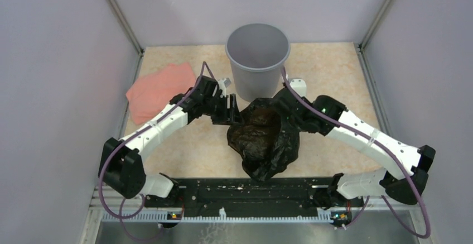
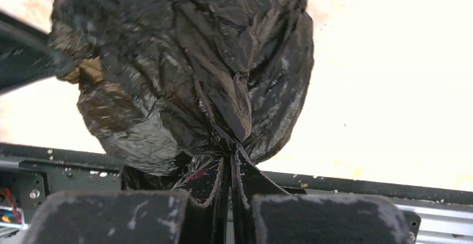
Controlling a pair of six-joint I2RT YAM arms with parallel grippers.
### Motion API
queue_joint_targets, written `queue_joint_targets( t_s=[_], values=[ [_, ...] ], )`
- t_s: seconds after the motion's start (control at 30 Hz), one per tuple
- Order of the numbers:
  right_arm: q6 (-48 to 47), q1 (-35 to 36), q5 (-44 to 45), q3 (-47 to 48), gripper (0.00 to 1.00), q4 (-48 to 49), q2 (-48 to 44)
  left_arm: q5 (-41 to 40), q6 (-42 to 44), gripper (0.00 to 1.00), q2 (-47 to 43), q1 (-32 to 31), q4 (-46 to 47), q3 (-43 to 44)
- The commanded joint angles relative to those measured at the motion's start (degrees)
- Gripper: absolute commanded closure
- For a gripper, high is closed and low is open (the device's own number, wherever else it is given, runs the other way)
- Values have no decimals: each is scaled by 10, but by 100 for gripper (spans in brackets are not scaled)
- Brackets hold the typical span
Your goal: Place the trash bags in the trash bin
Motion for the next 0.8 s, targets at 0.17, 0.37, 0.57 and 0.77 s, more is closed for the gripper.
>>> queue_joint_targets(
  t_s=[0.17,0.37,0.57,0.77],
  values=[
    [-57,-84,-64,5,100,-2,-3,-30,41,23,-91,7,-21,-38],
    [-73,-113,-96,0,100,21,3,-59,17,28,-147,8,-7,-121],
    [-81,-116,-119,-7,100,36,12,-67,-15,35,-146,8,49,-183],
    [-87,-117,-127,-11,100,39,10,-70,-46,43,-76,-4,122,-185]
  ],
)
